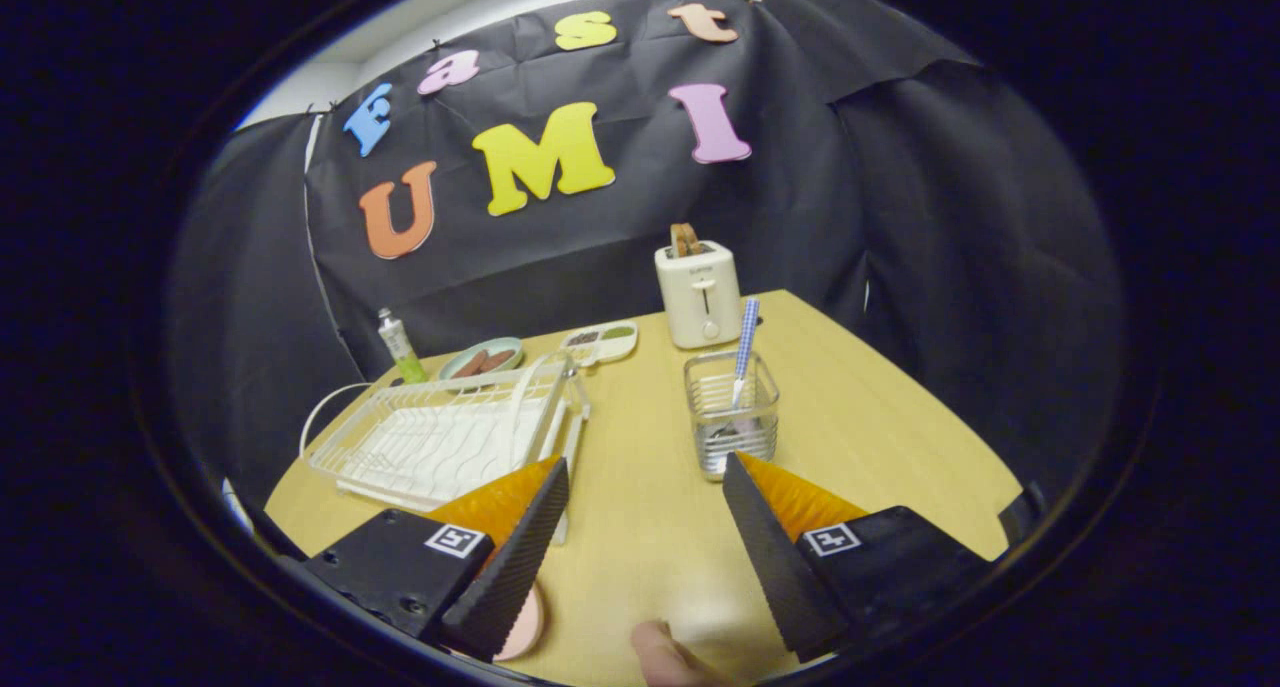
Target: Take the plate from the dish rack, then take the spoon from the basket and place it into the plate.
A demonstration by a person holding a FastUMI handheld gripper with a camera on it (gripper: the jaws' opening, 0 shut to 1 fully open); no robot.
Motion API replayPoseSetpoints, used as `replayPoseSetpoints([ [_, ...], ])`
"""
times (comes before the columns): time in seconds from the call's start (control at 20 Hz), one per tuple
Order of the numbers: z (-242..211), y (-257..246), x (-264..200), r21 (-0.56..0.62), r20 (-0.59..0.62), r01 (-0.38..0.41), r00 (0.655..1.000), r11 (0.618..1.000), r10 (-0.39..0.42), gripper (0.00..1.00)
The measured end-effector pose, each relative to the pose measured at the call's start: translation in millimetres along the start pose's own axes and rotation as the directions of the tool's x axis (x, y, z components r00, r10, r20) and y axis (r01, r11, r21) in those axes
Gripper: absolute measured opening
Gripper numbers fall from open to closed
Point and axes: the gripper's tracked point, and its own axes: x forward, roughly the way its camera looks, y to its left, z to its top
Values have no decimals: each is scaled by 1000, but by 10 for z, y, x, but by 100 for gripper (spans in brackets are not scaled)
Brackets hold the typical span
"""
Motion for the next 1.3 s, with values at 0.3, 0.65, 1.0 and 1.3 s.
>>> replayPoseSetpoints([
  [0.3,409,-386,664,-86,50,46,998,995,-42,100],
  [0.65,662,-735,1414,-43,6,66,998,997,-66,100],
  [1.0,765,-816,1856,83,-30,49,998,995,-46,77],
  [1.3,809,-685,1840,98,-8,19,1000,995,-19,20],
])
